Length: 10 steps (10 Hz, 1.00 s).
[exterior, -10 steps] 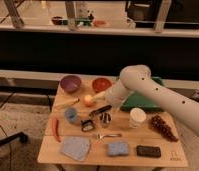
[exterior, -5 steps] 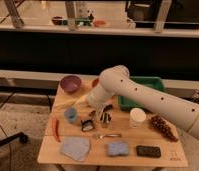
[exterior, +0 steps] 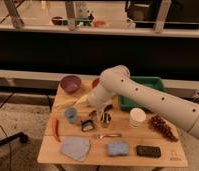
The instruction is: Place pepper in red bowl
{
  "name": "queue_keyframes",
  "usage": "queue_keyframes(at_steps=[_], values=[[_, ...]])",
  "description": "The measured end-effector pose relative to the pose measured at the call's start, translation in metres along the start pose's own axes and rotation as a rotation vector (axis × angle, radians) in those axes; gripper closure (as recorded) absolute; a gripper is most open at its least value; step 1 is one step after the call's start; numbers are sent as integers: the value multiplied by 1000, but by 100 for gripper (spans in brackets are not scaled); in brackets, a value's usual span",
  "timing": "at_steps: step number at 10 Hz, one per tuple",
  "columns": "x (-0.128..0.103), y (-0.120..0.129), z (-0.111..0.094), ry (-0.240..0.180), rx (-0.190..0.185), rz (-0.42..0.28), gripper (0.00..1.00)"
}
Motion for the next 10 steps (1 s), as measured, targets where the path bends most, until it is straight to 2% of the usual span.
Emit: queue_keyframes(at_steps=[2, 4, 5, 8, 10], values=[[-3, -2, 5, -12, 4, -15, 20], [-12, -20, 17, -30, 13, -50, 20], [-20, -39, 29, -44, 22, -72, 20], [-40, -76, 51, -77, 40, -132, 20], [-49, -85, 61, -88, 49, -178, 20]])
